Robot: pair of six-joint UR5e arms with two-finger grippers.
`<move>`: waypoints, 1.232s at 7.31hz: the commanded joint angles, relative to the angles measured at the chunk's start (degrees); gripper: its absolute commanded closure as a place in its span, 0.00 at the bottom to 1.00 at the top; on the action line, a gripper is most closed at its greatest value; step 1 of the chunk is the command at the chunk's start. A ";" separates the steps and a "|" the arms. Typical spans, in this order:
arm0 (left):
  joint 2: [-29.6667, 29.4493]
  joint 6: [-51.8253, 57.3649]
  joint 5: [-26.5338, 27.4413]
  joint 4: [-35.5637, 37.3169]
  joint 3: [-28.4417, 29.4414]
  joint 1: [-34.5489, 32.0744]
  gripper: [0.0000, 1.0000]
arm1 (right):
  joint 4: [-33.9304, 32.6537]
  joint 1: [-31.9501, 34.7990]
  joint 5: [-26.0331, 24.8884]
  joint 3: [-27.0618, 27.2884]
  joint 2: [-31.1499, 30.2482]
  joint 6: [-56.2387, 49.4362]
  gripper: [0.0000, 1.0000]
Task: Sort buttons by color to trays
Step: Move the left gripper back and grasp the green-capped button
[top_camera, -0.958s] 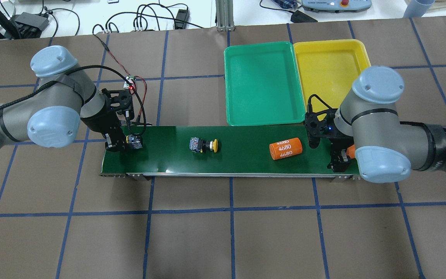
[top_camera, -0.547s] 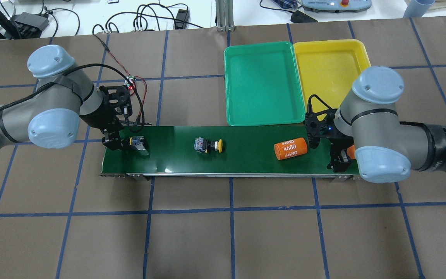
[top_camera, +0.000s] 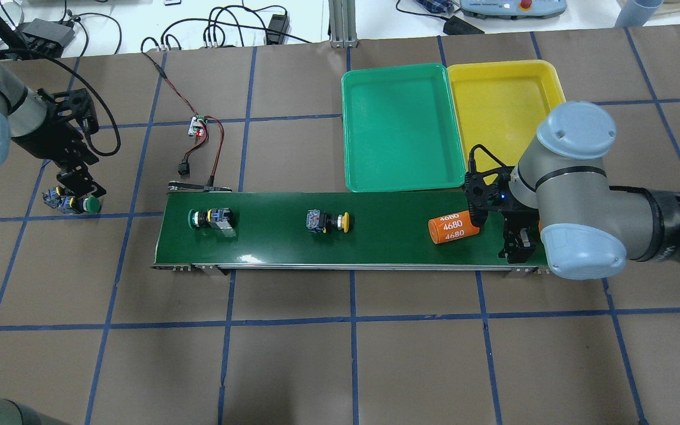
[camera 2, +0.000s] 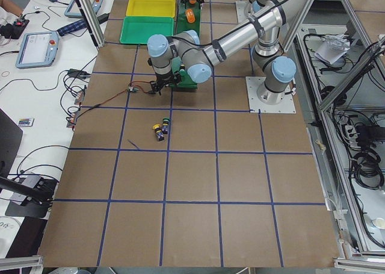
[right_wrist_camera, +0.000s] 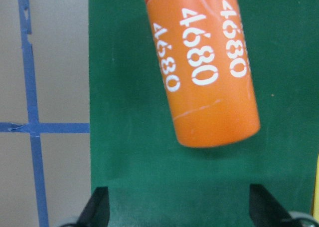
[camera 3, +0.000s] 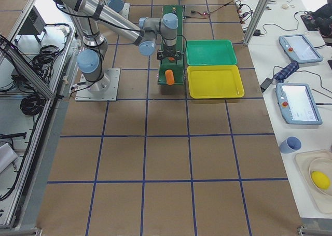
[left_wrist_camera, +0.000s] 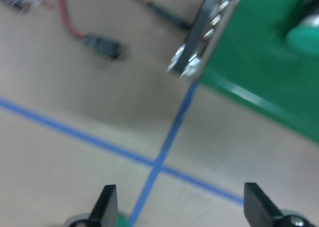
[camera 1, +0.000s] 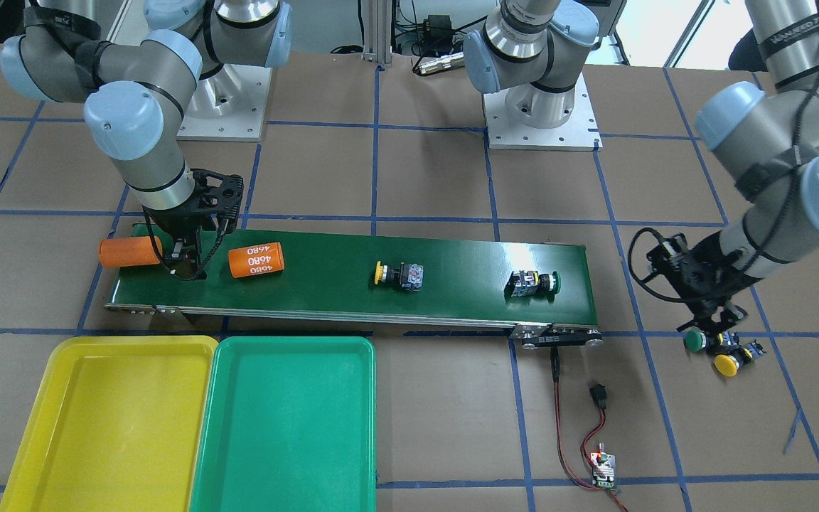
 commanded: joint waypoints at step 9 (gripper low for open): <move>-11.17 24.05 5.15 7.59 -0.93 5.13 0.01 | 0.00 0.00 0.09 0.01 -0.07 0.00 0.00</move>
